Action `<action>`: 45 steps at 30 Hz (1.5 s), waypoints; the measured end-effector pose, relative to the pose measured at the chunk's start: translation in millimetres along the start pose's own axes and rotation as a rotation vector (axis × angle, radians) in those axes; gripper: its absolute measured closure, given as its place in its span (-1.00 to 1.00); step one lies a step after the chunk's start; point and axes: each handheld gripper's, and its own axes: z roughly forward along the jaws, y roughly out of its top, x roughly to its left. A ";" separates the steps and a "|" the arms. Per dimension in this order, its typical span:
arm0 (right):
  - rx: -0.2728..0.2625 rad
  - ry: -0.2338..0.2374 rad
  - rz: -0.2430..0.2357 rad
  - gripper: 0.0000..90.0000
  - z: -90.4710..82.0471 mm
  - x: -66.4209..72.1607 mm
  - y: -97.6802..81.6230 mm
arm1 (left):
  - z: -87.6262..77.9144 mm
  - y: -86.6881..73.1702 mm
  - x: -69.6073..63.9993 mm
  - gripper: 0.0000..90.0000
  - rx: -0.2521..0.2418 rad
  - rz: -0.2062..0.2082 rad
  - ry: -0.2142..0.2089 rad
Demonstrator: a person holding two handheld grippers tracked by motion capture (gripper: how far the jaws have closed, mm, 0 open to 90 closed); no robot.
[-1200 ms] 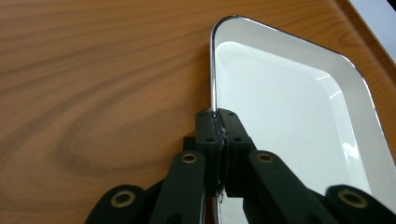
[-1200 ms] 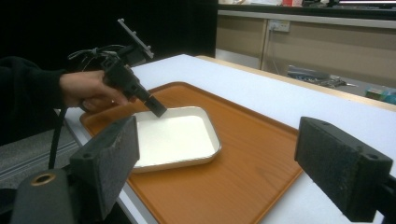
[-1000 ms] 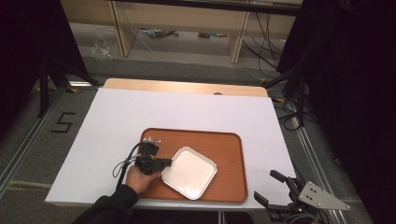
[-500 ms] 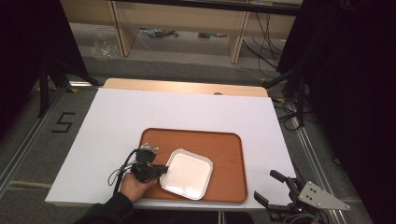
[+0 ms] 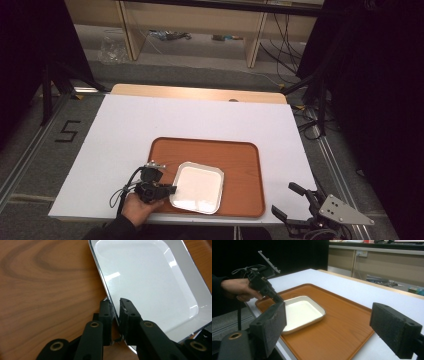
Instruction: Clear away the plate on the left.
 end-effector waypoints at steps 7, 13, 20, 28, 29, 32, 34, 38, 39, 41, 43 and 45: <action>0.002 -0.004 -0.002 -0.67 0.1 0.0 0.1 | -2.6 -5.1 -3.2 0.75 0.008 -0.006 -0.002; 0.006 -0.002 -0.001 -0.67 0.4 0.2 0.3 | -5.1 -9.9 -6.5 0.71 0.015 -0.012 -0.024; 0.004 -0.005 -0.007 -0.67 0.4 0.0 0.3 | -5.2 -14.1 -10.9 0.66 0.010 -0.014 -0.040; 0.009 0.002 -0.004 -0.67 0.4 0.3 0.4 | -4.9 -15.5 -16.5 0.63 0.013 0.006 -0.069; 0.010 0.002 -0.004 -0.67 0.4 0.2 0.4 | -4.1 -15.7 -17.8 0.62 0.004 -0.003 -0.072; 0.010 0.002 -0.004 -0.67 0.5 0.4 0.4 | -3.2 -15.8 -19.6 0.63 -0.002 0.000 -0.061; 0.010 0.002 -0.004 -0.67 0.5 0.4 0.4 | -4.4 -15.2 -19.4 0.62 0.017 0.017 -0.058; 0.009 0.002 -0.005 -0.67 0.5 0.1 0.4 | -2.7 -15.5 -23.8 0.60 0.012 0.004 -0.068; 0.009 0.001 -0.005 -0.67 0.6 0.2 0.4 | -1.4 -13.9 -23.8 0.60 0.008 0.058 -0.071; 0.010 0.002 -0.007 -0.67 0.5 0.2 0.5 | -0.1 -14.2 -25.4 0.59 -0.003 0.041 -0.070; 0.009 0.001 -0.005 -0.67 0.6 0.2 0.4 | -0.1 -13.7 -24.0 0.58 -0.002 0.061 -0.074; 0.010 0.001 -0.005 -0.67 0.7 0.2 0.3 | -0.2 -13.5 -23.1 0.57 0.007 0.077 -0.088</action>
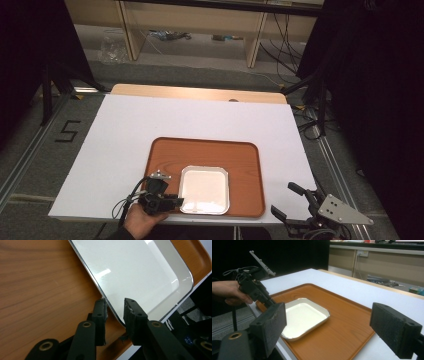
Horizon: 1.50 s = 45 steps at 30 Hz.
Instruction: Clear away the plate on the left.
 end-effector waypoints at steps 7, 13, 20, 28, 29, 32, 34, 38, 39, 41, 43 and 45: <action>-0.001 0.000 0.000 -0.67 0.0 0.0 0.1 | -3.0 0.8 -6.1 0.19 0.011 -0.021 -0.012; 0.001 0.000 0.000 -0.67 -0.1 -0.1 0.0 | -7.4 3.5 -10.8 -0.06 -0.032 -0.025 0.027; 0.010 0.019 0.000 -0.67 0.6 -0.3 0.1 | -15.2 5.3 -13.5 -0.23 -0.064 -0.020 0.038; 0.010 0.019 -0.001 -0.67 0.6 -0.3 0.2 | -19.8 6.8 -12.1 -0.45 -0.073 -0.003 0.047; 0.010 0.019 -0.002 -0.67 0.5 -0.4 0.1 | -21.2 6.8 -13.3 -0.48 -0.070 -0.021 0.051; 0.012 0.019 -0.002 -0.67 0.1 -0.5 0.3 | -24.7 7.4 -13.4 -0.50 -0.089 -0.022 0.044; 0.012 0.019 -0.003 -0.67 0.1 -0.5 0.3 | -26.5 8.5 -10.8 -0.54 -0.110 0.017 0.041; 0.011 0.019 -0.003 -0.67 0.1 -0.5 0.3 | -32.0 8.7 -11.3 -0.55 -0.149 -0.004 0.049; 0.011 0.019 -0.003 -0.67 0.1 -0.5 0.3 | -32.0 8.7 -11.3 -0.55 -0.149 -0.004 0.049; 0.011 0.020 -0.003 -0.67 0.1 -0.4 0.3 | -34.3 8.4 -11.0 -0.56 -0.158 -0.007 0.049; 0.015 0.018 -0.004 -0.67 -0.3 -0.3 0.4 | -38.4 8.4 -11.0 -0.60 -0.174 -0.011 0.052; -0.002 0.001 -0.003 -0.67 -0.3 0.3 0.0 | -40.6 8.2 -11.5 -0.62 -0.181 -0.007 0.054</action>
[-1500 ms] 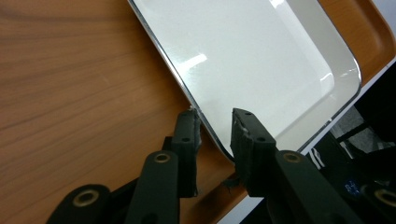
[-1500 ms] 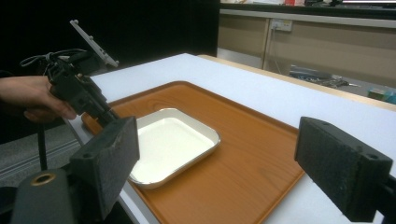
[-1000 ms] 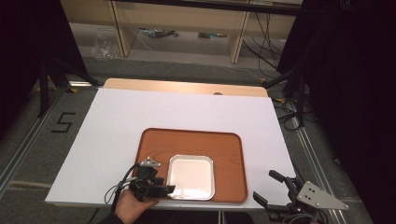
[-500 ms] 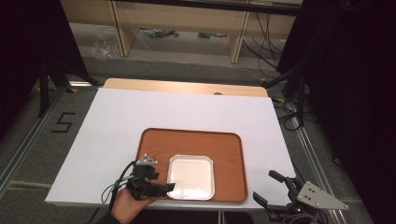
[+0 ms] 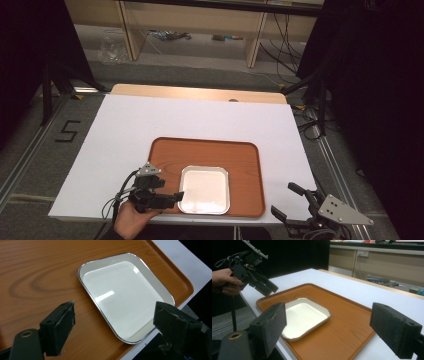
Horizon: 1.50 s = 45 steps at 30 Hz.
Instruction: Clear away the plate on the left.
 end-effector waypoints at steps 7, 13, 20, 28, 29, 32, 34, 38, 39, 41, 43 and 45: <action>0.002 0.001 -0.001 -0.67 -0.1 -0.1 0.0 | -9.8 -0.9 3.4 -0.64 -0.047 -0.014 0.020; 0.002 -0.001 0.001 -0.67 0.1 0.2 -0.1 | -16.4 -2.0 3.9 -0.64 -0.091 0.000 0.019; 0.005 0.004 -0.002 -0.67 0.1 0.0 0.0 | -25.6 -3.1 4.9 -0.63 -0.138 0.037 0.006; 0.014 0.019 -0.004 -0.67 0.4 0.3 0.5 | -44.5 -10.1 7.2 -0.63 -0.198 0.059 0.035; 0.013 0.012 -0.002 -0.67 0.6 1.0 0.5 | -46.5 -11.2 7.9 -0.63 -0.202 0.056 0.041; 0.016 0.009 -0.002 -0.67 0.4 1.5 0.6 | -53.2 -14.3 10.9 -0.63 -0.198 0.059 0.055; 0.015 0.012 -0.006 -0.67 0.5 0.8 0.7 | -56.1 -16.6 12.4 -0.63 -0.211 0.046 0.054; 0.006 -0.007 0.013 -0.67 0.0 2.8 -0.1 | -63.0 -20.0 13.7 -0.63 -0.209 0.047 0.070; -0.005 -0.019 -0.002 -0.67 0.2 1.8 -0.1 | -65.1 -22.3 12.1 -0.63 -0.212 0.041 0.075; 0.022 0.009 0.001 -0.67 0.0 1.4 0.5 | -65.6 -23.4 11.0 -0.63 -0.214 0.038 0.076; 0.019 0.014 -0.005 -0.67 0.3 0.9 0.5 | -68.4 -25.5 8.4 -0.63 -0.216 0.047 0.088; 0.018 0.012 -0.004 -0.67 0.3 1.0 0.4 | -70.4 -26.2 8.3 -0.63 -0.213 0.064 0.081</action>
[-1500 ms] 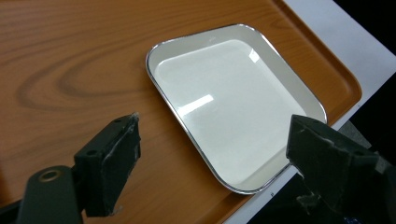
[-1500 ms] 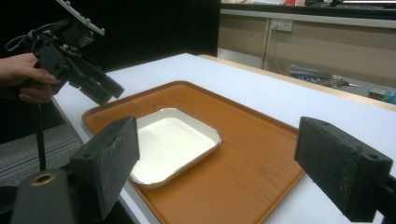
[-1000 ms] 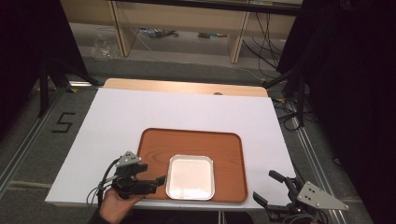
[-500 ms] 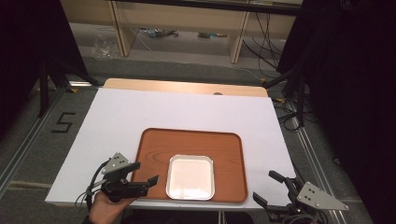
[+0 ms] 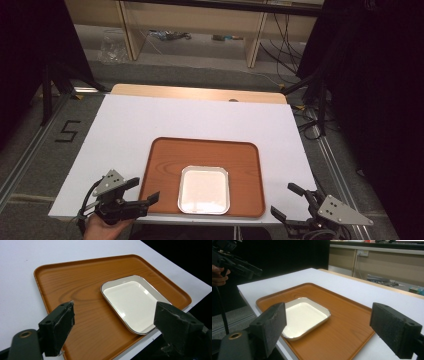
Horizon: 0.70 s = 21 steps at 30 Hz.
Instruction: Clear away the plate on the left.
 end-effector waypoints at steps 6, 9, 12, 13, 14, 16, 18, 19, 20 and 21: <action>-0.003 0.001 0.001 -0.67 0.1 0.0 -0.1 | -10.3 -4.3 -3.0 -0.63 -0.019 0.002 0.008; -0.001 0.008 -0.001 -0.67 -0.1 -0.8 -0.2 | -14.3 -7.1 -6.5 -0.63 -0.049 -0.017 0.007; -0.003 0.000 0.001 -0.67 0.3 0.2 -0.1 | -17.2 -8.8 -7.2 -0.63 -0.054 -0.020 0.013; -0.002 0.001 0.001 -0.67 0.2 0.2 -0.1 | -17.7 -9.1 -6.5 -0.63 -0.050 -0.019 0.016; -0.003 0.000 0.001 -0.67 0.2 0.2 -0.1 | -17.6 -9.3 -6.3 -0.63 -0.052 -0.021 0.015; -0.002 -0.001 0.001 -0.67 0.1 0.3 0.0 | -17.9 -9.3 -6.0 -0.63 -0.052 -0.022 0.016; -0.004 -0.005 -0.001 -0.67 0.1 0.0 0.0 | -17.9 -9.2 -5.9 -0.63 -0.052 -0.022 0.018; -0.001 -0.004 0.002 -0.67 -0.2 0.4 0.0 | -17.6 -9.3 -5.9 -0.63 -0.052 -0.022 0.019; -0.003 0.001 0.000 -0.67 0.2 0.0 0.0 | -16.9 -9.5 -5.7 -0.63 -0.053 -0.021 0.010; -0.003 0.001 0.000 -0.67 0.2 0.0 0.0 | -16.6 -9.5 -5.9 -0.63 -0.050 -0.020 0.012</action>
